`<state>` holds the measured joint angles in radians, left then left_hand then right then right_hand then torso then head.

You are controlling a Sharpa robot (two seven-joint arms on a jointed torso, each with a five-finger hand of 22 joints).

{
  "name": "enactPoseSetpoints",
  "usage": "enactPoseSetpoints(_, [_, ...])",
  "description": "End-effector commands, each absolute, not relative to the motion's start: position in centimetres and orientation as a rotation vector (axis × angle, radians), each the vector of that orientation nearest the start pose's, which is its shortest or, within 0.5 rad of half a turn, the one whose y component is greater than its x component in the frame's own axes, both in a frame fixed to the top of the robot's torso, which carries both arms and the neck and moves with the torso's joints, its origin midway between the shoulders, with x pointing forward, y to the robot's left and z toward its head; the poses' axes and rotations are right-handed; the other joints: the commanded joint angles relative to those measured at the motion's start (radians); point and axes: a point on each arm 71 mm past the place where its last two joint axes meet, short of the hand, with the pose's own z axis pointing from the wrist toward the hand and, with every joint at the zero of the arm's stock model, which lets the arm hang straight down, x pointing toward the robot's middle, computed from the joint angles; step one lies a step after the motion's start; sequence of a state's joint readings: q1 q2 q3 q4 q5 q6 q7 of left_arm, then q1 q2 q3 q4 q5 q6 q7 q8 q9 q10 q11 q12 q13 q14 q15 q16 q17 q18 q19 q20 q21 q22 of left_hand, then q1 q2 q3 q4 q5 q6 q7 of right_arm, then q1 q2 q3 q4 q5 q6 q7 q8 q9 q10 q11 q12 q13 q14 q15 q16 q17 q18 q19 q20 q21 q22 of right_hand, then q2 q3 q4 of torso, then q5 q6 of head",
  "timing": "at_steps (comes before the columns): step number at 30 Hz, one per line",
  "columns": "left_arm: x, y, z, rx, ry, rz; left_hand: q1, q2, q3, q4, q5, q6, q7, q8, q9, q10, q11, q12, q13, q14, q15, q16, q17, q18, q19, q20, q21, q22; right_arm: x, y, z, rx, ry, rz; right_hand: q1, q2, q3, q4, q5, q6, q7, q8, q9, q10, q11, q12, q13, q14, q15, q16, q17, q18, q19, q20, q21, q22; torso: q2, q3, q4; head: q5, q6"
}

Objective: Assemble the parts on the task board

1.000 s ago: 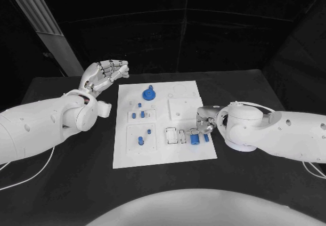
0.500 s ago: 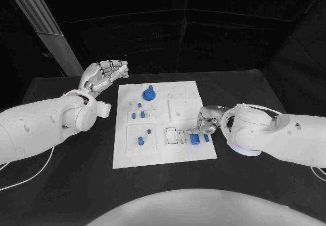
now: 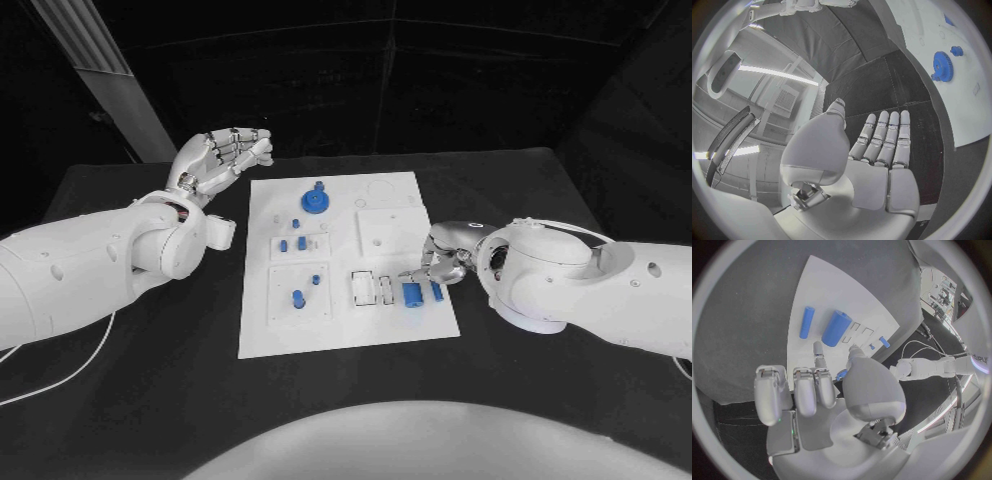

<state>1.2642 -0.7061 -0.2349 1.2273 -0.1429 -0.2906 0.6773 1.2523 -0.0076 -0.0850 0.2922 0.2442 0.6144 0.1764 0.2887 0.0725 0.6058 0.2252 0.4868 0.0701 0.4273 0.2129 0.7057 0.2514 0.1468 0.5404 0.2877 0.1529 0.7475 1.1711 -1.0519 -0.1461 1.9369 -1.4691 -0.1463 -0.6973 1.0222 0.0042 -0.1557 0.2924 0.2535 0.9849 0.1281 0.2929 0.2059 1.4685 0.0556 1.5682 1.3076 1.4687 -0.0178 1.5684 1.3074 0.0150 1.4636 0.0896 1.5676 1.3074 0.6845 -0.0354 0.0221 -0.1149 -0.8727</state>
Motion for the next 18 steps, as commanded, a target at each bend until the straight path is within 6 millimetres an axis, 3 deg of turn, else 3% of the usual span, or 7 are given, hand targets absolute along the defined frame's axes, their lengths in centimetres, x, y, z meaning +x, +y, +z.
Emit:
enactPoseSetpoints(1, [52.26, 22.59, -19.65, -0.652, 1.227, -1.538, 0.000, 0.012, -0.008, 0.000, 0.003, -0.006, 0.090, 0.004, -0.002, -0.008, 0.002, 0.003, -0.001, -0.006, 0.000, 0.004, -0.002, -0.010, 0.005, 0.000, -0.003, -0.001, 38.02, -21.27, -21.89, -0.015, 2.088, 0.214, -0.005, 0.007, -0.006, 0.000, -0.004, 0.012, -0.002, -0.001, 0.003, 0.102, 0.005, 0.003, 0.263, 0.102, 0.007, 0.002, 0.263, -0.015, 0.107, 0.007, 0.003, 0.263, 0.000, 0.0007, -0.0006, 0.000, 0.000])
enactPoseSetpoints(18, [52.24, 22.56, -19.65, -0.652, 1.227, -1.538, 0.000, 0.012, -0.008, 0.000, 0.003, -0.006, 0.090, 0.004, -0.002, -0.008, 0.002, 0.003, -0.001, -0.006, 0.000, 0.004, -0.002, -0.010, 0.005, 0.000, -0.003, -0.001, 38.49, -21.04, -22.76, -0.061, 2.163, 0.168, 0.001, 0.007, -0.008, -0.001, -0.003, 0.009, -0.002, 0.000, 0.009, 0.102, 0.004, 0.003, 0.263, 0.102, 0.008, 0.002, 0.263, -0.015, 0.107, 0.008, 0.003, 0.263, 0.000, 0.0010, 0.0001, 0.001, 0.000])
